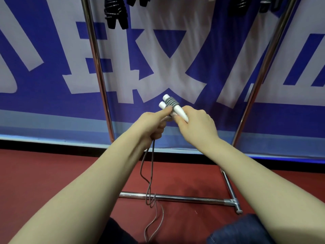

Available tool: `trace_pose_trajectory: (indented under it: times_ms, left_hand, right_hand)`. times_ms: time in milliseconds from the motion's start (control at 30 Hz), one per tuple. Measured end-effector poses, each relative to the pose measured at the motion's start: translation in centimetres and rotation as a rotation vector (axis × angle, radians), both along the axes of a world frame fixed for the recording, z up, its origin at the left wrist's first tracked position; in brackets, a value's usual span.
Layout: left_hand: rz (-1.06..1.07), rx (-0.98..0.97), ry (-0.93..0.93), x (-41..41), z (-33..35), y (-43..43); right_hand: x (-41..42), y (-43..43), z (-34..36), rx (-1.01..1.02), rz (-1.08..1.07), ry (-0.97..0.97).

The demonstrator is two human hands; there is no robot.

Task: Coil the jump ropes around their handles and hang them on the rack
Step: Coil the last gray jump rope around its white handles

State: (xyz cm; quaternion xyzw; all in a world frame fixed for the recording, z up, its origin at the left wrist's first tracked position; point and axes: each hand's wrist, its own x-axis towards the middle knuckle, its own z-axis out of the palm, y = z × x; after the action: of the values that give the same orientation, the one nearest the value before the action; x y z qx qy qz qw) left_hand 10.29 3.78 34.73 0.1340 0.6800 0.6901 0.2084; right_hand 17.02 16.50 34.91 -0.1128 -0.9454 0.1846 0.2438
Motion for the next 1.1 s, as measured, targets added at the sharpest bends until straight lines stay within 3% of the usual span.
trace_pose_trajectory:
  times_ms: [267, 600, 667, 800, 867, 967, 1100]
  left_hand:
    - [0.055, 0.007, 0.001, -0.2, -0.1, 0.5]
    - [0.075, 0.074, 0.024, -0.5, -0.6, 0.6]
    - [0.042, 0.086, 0.071, -0.4, -0.4, 0.4]
    - [-0.154, 0.129, 0.182, -0.5, -0.4, -0.9]
    - [-0.244, 0.138, 0.227, -0.4, -0.6, -1.2]
    - [-0.325, 0.157, 0.251, -0.6, -0.9, -1.5]
    - [-0.404, 0.186, 0.26, -1.1, -1.1, -2.4]
  right_hand:
    - [0.0, -0.6, -0.8, 0.548, -0.088, 0.065]
    - [-0.5, -1.2, -1.4, 0.692, -0.157, -0.016]
    - [-0.4, -0.9, -1.3, 0.469, -0.088, -0.062]
    - [0.6, 0.1, -0.3, -0.528, 0.223, -0.152]
    - [1.0, 0.8, 0.2, -0.785, 0.356, -0.268]
    - [1.4, 0.9, 0.7, -0.985, 0.454, -0.327]
    - [1.7, 0.5, 0.9, -0.91, 0.489, -0.308]
